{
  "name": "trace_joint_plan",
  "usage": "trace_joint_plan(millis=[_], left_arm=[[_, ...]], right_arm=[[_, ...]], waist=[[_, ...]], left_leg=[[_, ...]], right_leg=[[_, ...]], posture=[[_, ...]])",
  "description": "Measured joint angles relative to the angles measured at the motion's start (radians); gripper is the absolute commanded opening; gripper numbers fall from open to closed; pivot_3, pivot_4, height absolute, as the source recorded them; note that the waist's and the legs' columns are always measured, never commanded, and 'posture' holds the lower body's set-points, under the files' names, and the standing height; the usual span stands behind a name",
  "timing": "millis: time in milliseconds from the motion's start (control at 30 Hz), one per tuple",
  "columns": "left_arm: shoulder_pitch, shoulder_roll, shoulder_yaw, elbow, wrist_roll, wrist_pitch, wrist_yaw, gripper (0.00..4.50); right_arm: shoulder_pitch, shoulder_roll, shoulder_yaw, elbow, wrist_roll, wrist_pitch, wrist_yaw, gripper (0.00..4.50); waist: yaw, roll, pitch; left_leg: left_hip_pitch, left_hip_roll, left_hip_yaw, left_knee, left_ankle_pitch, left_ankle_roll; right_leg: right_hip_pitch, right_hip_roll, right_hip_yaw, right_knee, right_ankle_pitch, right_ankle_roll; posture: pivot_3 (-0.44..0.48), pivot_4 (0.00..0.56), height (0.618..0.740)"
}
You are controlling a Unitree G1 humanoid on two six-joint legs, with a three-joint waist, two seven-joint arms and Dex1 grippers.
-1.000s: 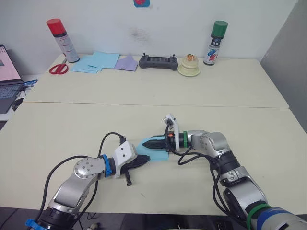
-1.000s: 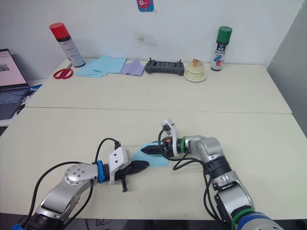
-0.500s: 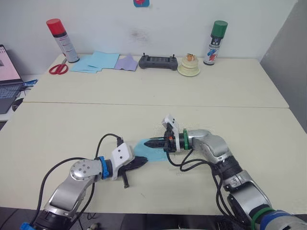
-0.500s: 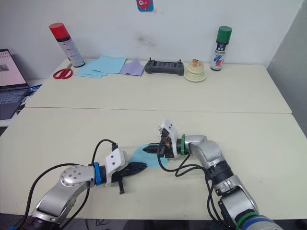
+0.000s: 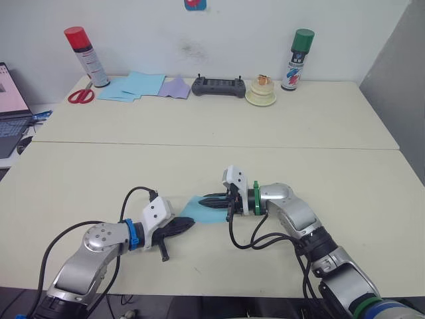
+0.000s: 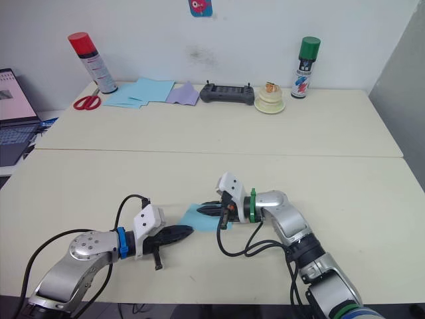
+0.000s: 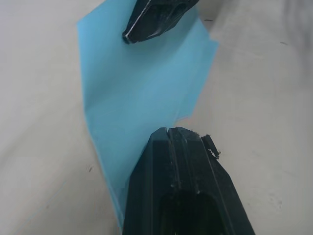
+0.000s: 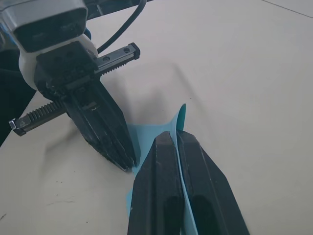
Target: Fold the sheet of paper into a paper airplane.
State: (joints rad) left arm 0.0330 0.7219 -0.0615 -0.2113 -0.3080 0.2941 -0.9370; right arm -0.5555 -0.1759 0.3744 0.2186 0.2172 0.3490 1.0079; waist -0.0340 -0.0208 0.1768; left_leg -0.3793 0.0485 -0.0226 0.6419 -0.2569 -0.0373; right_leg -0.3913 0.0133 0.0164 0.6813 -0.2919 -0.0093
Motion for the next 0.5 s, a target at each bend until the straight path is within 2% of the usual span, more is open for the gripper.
trace_joint_plan(millis=[500], left_arm=[[-0.055,-0.002,-0.013,0.056,-0.023,0.023,-0.035,0.0]], right_arm=[[0.002,-0.01,0.021,0.112,-0.095,-0.259,0.011,0.03]], waist=[[0.002,0.0,0.0]], left_leg=[[0.002,-0.001,0.0,0.001,0.0,0.0]], right_leg=[[0.002,0.0,-0.001,0.001,0.0,-0.001]], posture=[[0.0,0.15,0.74]])
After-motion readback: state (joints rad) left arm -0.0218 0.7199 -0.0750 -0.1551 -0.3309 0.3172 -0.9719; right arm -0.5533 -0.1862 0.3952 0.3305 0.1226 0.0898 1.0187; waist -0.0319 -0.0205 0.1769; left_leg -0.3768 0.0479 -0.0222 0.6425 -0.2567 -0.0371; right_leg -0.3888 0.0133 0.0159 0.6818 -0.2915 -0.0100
